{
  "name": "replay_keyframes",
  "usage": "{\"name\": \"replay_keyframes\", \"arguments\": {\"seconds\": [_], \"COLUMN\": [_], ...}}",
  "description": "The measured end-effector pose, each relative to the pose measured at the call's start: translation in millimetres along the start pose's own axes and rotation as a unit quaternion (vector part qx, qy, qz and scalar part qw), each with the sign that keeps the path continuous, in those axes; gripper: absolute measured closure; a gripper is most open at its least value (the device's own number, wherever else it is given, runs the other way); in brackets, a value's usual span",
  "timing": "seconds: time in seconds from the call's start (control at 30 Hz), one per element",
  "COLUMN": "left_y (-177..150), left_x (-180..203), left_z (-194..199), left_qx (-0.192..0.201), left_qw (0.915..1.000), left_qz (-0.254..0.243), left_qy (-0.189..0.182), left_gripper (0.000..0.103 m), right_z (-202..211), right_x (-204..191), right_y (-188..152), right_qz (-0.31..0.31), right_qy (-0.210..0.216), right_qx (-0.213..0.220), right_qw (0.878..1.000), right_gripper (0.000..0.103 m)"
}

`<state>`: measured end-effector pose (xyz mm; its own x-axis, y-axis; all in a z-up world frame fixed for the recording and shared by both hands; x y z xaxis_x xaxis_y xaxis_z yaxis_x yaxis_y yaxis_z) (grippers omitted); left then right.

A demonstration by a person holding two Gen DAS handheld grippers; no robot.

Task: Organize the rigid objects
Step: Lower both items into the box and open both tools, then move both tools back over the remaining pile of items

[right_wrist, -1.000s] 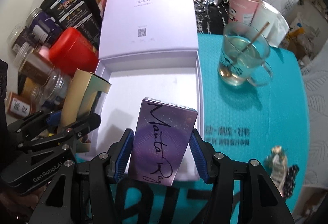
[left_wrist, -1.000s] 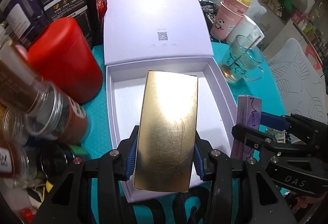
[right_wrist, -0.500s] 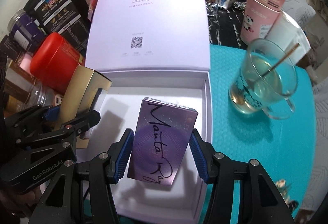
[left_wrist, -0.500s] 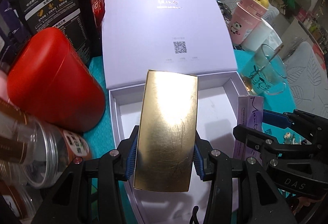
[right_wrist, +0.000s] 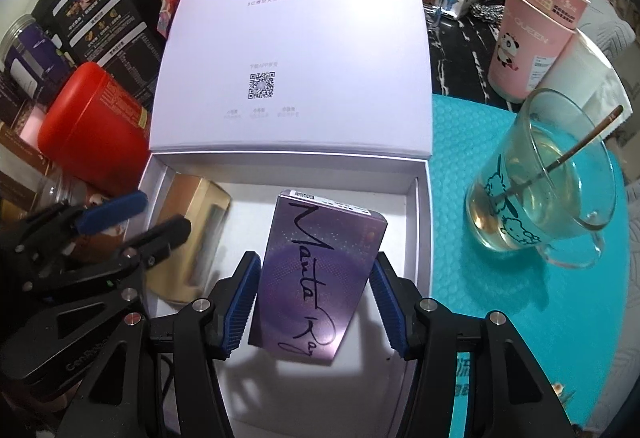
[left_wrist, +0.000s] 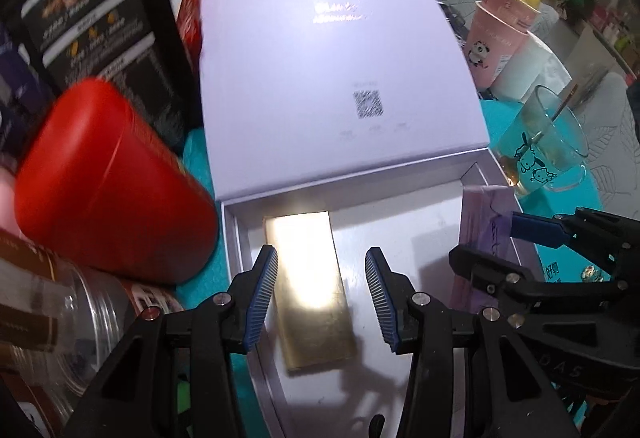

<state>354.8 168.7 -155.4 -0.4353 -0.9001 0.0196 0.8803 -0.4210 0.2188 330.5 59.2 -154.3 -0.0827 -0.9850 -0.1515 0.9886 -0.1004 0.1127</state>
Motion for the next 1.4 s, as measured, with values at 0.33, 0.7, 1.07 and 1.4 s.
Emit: {"name": "replay_keyframes", "arguments": {"seconds": [0.33, 0.7, 1.07, 1.4], "left_y": [-5, -19, -37, -61], "left_x": [-2, 6, 16, 24], "left_z": [0, 26, 60, 86], "left_qx": [-0.022, -0.016, 0.009, 0.025], "left_qw": [0.9995, 0.9992, 0.9993, 0.9985], "left_qz": [0.020, 0.035, 0.035, 0.050], "left_qy": [-0.008, -0.006, -0.001, -0.001], "left_gripper": [0.058, 0.058, 0.058, 0.058], "right_z": [15, 45, 80, 106], "right_x": [10, 10, 14, 19], "right_y": [-12, -29, -57, -90], "right_qz": [-0.015, -0.023, -0.036, -0.040], "right_qy": [-0.003, -0.002, -0.003, -0.005], "right_qx": [0.006, 0.028, 0.055, 0.078], "right_qw": [1.000, 0.999, 0.998, 0.996], "right_gripper": [0.038, 0.038, 0.038, 0.038]}}
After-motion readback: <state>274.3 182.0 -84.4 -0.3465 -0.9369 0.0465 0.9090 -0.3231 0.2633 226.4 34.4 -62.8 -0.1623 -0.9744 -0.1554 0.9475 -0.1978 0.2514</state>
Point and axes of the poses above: each gripper's, at about its wrist camera, not at the fingertips, and z roughly against the way its jaws point, x to its right, y to its top, the point moved 6 cm from there along -z, roughly the way its jaws point, and after that the axes turned 14 degrees about -x, right-handed, at the moved point
